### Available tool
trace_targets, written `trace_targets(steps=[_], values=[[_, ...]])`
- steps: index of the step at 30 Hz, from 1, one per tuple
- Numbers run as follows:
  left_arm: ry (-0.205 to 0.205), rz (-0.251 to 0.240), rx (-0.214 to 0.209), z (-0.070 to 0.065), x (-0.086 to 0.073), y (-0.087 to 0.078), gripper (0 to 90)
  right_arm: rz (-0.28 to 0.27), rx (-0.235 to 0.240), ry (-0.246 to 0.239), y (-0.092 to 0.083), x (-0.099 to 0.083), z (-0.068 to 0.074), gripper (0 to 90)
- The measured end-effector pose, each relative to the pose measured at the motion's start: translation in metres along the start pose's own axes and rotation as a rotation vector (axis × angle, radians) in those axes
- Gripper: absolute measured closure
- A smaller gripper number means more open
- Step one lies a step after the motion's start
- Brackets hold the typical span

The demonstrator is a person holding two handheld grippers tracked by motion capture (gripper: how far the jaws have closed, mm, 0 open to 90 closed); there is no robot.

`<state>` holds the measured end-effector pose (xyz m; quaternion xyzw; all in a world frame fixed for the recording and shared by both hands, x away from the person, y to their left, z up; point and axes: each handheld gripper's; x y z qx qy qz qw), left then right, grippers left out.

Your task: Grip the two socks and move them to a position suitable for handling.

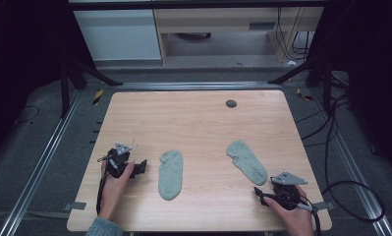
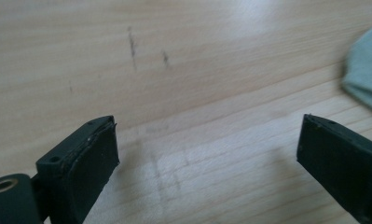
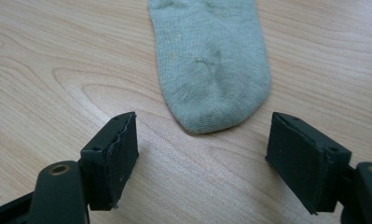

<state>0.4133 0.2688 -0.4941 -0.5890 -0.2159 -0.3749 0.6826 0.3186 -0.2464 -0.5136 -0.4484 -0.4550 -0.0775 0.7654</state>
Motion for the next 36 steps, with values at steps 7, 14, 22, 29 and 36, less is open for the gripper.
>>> trace_targets(steps=[7, 14, 22, 29, 36], values=[[0.102, -0.057, -0.051, -0.034, 0.042, -0.014, 4.3, -0.026, 0.001, -0.014, -0.007, 0.001, 0.002, 32.4], [0.202, -0.046, -0.149, -0.086, 0.078, -0.009, 7.5, -0.037, 0.001, -0.036, -0.013, 0.003, 0.002, 45.7], [0.348, -0.050, -0.245, -0.172, 0.114, 0.004, 16.0, -0.030, 0.027, -0.059, -0.015, 0.004, 0.000, 67.4], [0.407, -0.056, -0.297, -0.226, 0.133, 0.024, 26.3, -0.027, 0.027, -0.076, -0.016, 0.006, -0.002, 75.5], [0.430, -0.039, -0.340, -0.266, 0.144, 0.042, 33.3, -0.035, 0.031, -0.062, -0.017, 0.007, -0.004, 74.2]])
Point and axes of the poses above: each handheld gripper's, and its own axes: y roughly forward along the jaws, x roughly out of its top, z roughly to its left, and after that the axes turned 15 degrees about x, right-handed
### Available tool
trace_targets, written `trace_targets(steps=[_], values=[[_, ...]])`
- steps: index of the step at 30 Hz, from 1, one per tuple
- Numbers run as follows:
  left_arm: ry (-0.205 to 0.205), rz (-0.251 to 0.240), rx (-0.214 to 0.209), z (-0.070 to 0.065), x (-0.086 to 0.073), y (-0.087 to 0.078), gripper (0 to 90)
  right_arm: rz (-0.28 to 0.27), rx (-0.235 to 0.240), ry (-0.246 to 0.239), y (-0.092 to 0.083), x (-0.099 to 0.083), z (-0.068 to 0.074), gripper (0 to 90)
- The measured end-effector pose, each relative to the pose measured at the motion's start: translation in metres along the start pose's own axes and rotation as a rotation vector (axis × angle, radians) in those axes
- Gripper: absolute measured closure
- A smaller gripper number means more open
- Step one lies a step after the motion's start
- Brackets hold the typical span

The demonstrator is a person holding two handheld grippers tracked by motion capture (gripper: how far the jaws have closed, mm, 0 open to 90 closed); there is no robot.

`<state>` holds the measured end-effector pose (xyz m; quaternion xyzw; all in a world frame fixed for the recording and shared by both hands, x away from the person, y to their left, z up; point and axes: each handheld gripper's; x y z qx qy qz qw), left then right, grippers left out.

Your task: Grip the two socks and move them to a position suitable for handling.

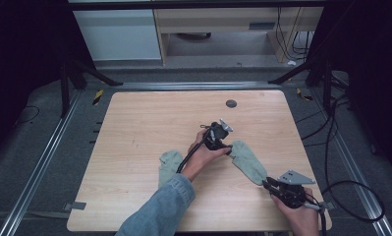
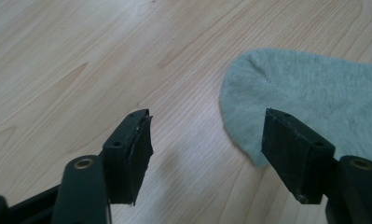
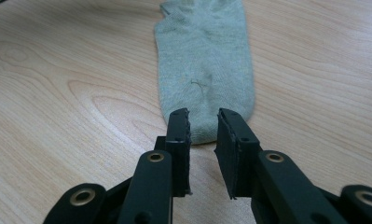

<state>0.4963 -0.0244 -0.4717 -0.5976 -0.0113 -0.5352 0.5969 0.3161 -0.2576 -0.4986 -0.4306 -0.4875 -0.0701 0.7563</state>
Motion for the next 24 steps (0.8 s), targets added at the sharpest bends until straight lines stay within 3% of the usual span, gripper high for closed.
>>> trace_targets(steps=[3, 6, 10, 14, 17, 23, 24], values=[[0.017, -0.001, 0.000, -0.008, 0.003, 0.005, 35.8, 0.003, 0.008, 0.003, 0.002, 0.000, 0.000, 68.3], [-0.005, 0.009, -0.014, -0.010, 0.003, 0.012, 37.8, 0.011, 0.004, 0.001, 0.007, 0.001, 0.000, 60.1], [-0.016, 0.031, -0.026, -0.012, 0.000, 0.019, 40.1, 0.034, 0.002, -0.007, 0.014, 0.002, 0.000, 58.9], [-0.034, 0.047, -0.045, -0.011, -0.001, 0.020, 45.2, 0.053, 0.000, -0.006, 0.019, 0.002, 0.000, 64.4], [-0.039, 0.050, -0.077, -0.011, -0.001, 0.019, 56.5, 0.059, 0.007, 0.001, 0.021, 0.002, 0.000, 71.1], [-0.010, 0.053, -0.098, -0.013, -0.002, 0.015, 74.6, 0.060, 0.026, -0.013, 0.022, 0.003, 0.002, 86.1], [-0.005, 0.057, -0.101, -0.014, -0.002, 0.014, 77.7, 0.063, 0.048, -0.007, 0.023, 0.003, 0.004, 90.0]])
Point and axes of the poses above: each handheld gripper's, and its own axes: y roughly forward along the jaws, x roughly out of its top, z roughly to its left, and after that the axes turned 15 degrees about x, right-handed
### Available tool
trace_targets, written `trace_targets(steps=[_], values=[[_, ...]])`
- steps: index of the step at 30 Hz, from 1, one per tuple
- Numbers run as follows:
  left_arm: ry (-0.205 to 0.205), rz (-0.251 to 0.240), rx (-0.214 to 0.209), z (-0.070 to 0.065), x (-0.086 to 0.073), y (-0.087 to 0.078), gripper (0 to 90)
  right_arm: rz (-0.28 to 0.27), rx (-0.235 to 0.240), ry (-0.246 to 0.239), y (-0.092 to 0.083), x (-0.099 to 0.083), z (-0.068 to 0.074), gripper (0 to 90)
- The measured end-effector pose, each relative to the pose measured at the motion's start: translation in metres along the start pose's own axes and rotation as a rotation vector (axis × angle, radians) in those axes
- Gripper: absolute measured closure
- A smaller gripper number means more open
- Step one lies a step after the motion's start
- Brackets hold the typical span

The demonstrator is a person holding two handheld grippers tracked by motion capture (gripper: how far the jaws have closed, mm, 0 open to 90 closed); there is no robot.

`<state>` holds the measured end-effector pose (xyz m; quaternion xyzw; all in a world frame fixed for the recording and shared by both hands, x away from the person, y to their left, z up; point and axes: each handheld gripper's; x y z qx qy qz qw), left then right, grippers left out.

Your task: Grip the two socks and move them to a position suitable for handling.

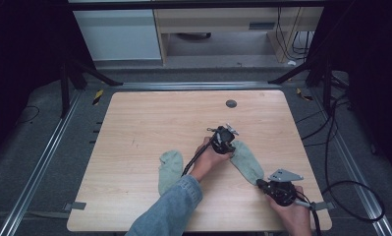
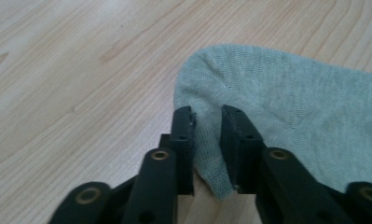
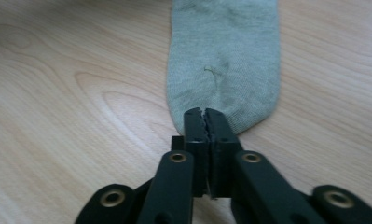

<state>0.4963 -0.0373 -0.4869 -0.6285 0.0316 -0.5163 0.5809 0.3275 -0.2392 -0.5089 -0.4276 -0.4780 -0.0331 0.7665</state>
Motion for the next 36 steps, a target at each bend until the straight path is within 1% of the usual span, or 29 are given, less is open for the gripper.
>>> trace_targets(steps=[1, 4, 5, 6, 8, 10, 11, 13, 14, 16, 17, 18, 19, 20, 23, 26, 27, 28, 30, 32, 34, 35, 36], values=[[0.010, 0.002, -0.002, 0.000, -0.002, -0.002, 79.5, 0.003, 0.009, 0.003, 0.001, 0.000, 0.002, 90.0], [0.012, 0.002, -0.005, 0.002, -0.007, -0.005, 83.4, 0.014, 0.040, -0.004, 0.004, 0.002, 0.009, 90.0], [0.012, 0.002, -0.005, 0.002, -0.007, -0.005, 83.7, 0.014, 0.040, -0.004, 0.004, 0.002, 0.009, 90.0], [0.012, 0.007, -0.006, 0.005, -0.012, -0.009, 84.0, 0.021, 0.067, -0.013, 0.007, 0.004, 0.018, 90.0], [0.011, 0.005, -0.004, 0.008, -0.018, -0.013, 84.4, 0.030, 0.094, -0.018, 0.011, 0.005, 0.026, 90.0], [0.006, 0.009, -0.005, 0.013, -0.025, -0.017, 84.5, 0.040, 0.116, -0.044, 0.015, 0.007, 0.035, 90.0], [0.002, 0.013, -0.007, 0.015, -0.027, -0.019, 84.7, 0.041, 0.114, -0.051, 0.015, 0.008, 0.038, 90.0], [0.000, 0.013, -0.003, 0.019, -0.031, -0.021, 84.7, 0.013, 0.101, -0.058, 0.011, 0.010, 0.037, 88.5], [0.003, 0.018, -0.004, 0.021, -0.032, -0.022, 84.8, 0.001, 0.084, -0.062, 0.007, 0.010, 0.035, 85.4], [0.010, 0.016, -0.003, 0.023, -0.033, -0.022, 84.9, -0.024, 0.044, -0.049, 0.000, 0.010, 0.029, 78.4], [0.013, 0.015, -0.005, 0.024, -0.033, -0.022, 84.8, -0.026, 0.028, -0.044, -0.002, 0.009, 0.025, 74.5], [0.014, 0.008, -0.004, 0.024, -0.033, -0.021, 85.0, -0.030, 0.019, -0.034, -0.002, 0.008, 0.022, 70.3], [0.015, 0.002, -0.004, 0.025, -0.033, -0.021, 84.9, -0.031, 0.011, -0.034, -0.001, 0.008, 0.020, 67.8], [0.017, -0.005, -0.006, 0.025, -0.032, -0.020, 84.8, -0.031, 0.011, -0.029, 0.000, 0.008, 0.019, 65.7], [0.012, -0.026, -0.015, 0.026, -0.031, -0.016, 84.7, -0.025, 0.021, -0.034, 0.008, 0.011, 0.020, 58.6], [0.014, -0.031, -0.026, 0.027, -0.029, -0.014, 84.8, -0.016, 0.029, -0.045, 0.016, 0.014, 0.023, 54.0], [0.012, -0.034, -0.030, 0.027, -0.029, -0.013, 84.8, -0.011, 0.028, -0.048, 0.019, 0.016, 0.024, 54.5], [0.009, -0.036, -0.035, 0.027, -0.029, -0.013, 84.9, -0.004, 0.026, -0.057, 0.021, 0.016, 0.023, 57.0], [0.001, -0.037, -0.046, 0.028, -0.030, -0.012, 85.0, 0.010, 0.025, -0.059, 0.026, 0.017, 0.024, 62.1], [-0.005, -0.039, -0.053, 0.030, -0.030, -0.012, 85.2, 0.003, 0.031, -0.054, 0.029, 0.018, 0.023, 69.7], [-0.009, -0.039, -0.058, 0.030, -0.031, -0.012, 85.2, 0.003, 0.040, -0.056, 0.030, 0.019, 0.023, 79.4], [-0.009, -0.039, -0.059, 0.030, -0.031, -0.012, 85.2, 0.000, 0.048, -0.050, 0.031, 0.020, 0.024, 81.4], [-0.006, -0.040, -0.057, 0.030, -0.030, -0.012, 85.2, 0.002, 0.045, -0.056, 0.032, 0.020, 0.024, 82.7]])
Point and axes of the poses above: each handheld gripper's, and its own axes: y roughly forward along the jaws, x roughly out of its top, z roughly to its left, and after that the axes turned 15 degrees about x, right-handed
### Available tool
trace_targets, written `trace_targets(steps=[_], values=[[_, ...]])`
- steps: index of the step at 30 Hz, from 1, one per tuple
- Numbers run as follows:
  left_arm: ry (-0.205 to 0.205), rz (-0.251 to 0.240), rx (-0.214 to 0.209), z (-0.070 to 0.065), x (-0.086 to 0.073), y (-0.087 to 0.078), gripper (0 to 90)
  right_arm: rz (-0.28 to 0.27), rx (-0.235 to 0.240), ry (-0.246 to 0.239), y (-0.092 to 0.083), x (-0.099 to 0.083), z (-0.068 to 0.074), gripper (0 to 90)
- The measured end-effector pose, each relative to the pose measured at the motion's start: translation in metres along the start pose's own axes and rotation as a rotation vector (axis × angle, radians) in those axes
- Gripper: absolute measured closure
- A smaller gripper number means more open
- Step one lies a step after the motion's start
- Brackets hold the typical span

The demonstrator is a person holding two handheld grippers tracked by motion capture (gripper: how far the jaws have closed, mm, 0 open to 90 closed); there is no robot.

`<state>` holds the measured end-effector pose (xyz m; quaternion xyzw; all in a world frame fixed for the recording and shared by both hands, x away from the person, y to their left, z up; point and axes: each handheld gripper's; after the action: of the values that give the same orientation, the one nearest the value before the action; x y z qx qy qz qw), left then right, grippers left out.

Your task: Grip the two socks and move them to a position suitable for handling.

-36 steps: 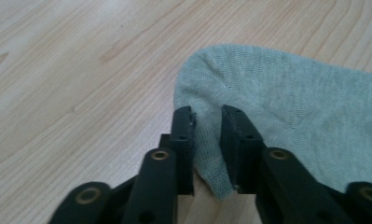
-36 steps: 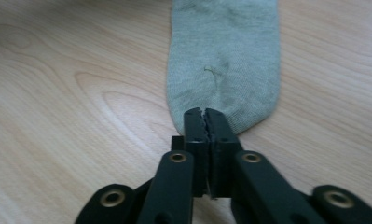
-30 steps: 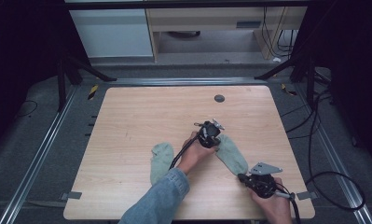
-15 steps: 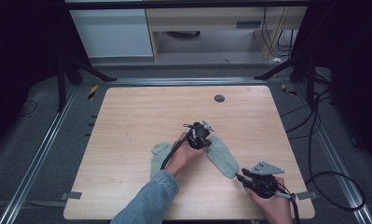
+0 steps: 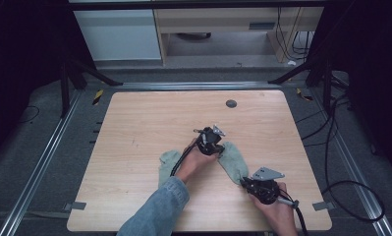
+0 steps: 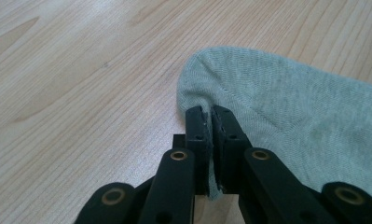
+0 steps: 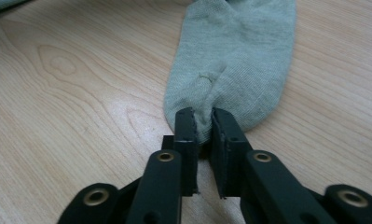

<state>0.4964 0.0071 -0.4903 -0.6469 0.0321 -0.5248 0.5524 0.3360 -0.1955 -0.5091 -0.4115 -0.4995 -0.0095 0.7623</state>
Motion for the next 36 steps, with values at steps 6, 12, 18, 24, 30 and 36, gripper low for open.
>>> trace_targets(steps=[6, 12, 18, 24, 30, 36], values=[[0.044, 0.009, 0.028, -0.001, 0.001, -0.004, 85.7, 0.003, 0.017, -0.010, -0.001, 0.001, 0.004, 84.4], [0.023, -0.002, 0.032, 0.005, -0.002, -0.014, 86.2, -0.014, 0.051, -0.028, -0.004, 0.007, 0.017, 84.7], [0.023, -0.019, 0.034, 0.012, -0.005, -0.032, 86.3, -0.013, 0.080, -0.034, 0.001, 0.012, 0.028, 84.8], [0.028, -0.028, 0.046, 0.020, -0.015, -0.051, 86.3, -0.016, 0.097, -0.053, 0.008, 0.023, 0.040, 84.7], [0.049, -0.043, 0.062, 0.027, -0.026, -0.070, 86.2, -0.004, 0.125, -0.066, 0.017, 0.036, 0.052, 84.7], [0.036, -0.050, 0.061, 0.035, -0.035, -0.080, 86.3, 0.003, 0.146, -0.084, 0.027, 0.049, 0.062, 84.7]])
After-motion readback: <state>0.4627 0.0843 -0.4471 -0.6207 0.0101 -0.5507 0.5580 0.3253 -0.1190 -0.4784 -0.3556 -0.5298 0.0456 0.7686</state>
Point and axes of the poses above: each handheld gripper's, and its own axes: y roughly forward along the jaws, x roughly out of its top, z roughly to its left, and after that the axes turned 15 degrees about x, right-handed
